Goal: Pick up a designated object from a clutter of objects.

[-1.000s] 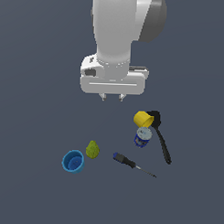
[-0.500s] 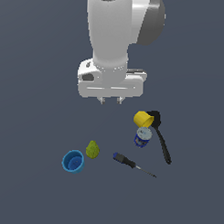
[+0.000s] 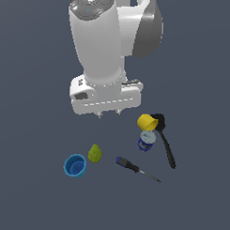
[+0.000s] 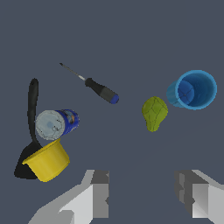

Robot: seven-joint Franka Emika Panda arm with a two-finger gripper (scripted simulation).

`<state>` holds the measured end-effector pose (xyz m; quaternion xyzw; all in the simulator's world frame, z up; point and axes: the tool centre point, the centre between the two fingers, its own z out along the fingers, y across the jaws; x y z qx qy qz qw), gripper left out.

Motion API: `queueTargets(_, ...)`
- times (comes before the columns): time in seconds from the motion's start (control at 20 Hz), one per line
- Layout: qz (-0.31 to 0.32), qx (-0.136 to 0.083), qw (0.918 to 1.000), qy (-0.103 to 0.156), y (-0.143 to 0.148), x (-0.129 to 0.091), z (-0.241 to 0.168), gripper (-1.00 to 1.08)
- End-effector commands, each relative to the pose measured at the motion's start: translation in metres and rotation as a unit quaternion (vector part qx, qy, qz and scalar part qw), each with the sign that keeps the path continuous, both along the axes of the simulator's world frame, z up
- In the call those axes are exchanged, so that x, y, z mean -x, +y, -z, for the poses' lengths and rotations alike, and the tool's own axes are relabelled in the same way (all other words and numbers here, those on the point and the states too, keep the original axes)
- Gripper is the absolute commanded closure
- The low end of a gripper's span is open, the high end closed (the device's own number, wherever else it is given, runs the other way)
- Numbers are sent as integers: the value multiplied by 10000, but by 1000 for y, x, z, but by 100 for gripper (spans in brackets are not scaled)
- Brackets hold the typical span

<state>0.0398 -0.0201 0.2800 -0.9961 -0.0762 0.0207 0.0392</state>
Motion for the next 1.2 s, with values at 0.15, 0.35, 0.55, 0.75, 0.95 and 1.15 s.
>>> queueTargets(0.15,-445,-223,9988,-29,-13,-24,14,-20)
queueTargets(0.35,-768,-393,9962,-73,-24,-41,25,-20)
queueTargets(0.55,-1088,-565,9924,-137,-35,-57,37,-20)
queueTargets(0.75,-1404,-738,9871,-222,-46,-72,50,-20)
queueTargets(0.95,-1714,-909,9804,-329,-59,-85,63,-20)
queueTargets(1.15,-2018,-1075,9724,-456,-72,-98,78,-20)
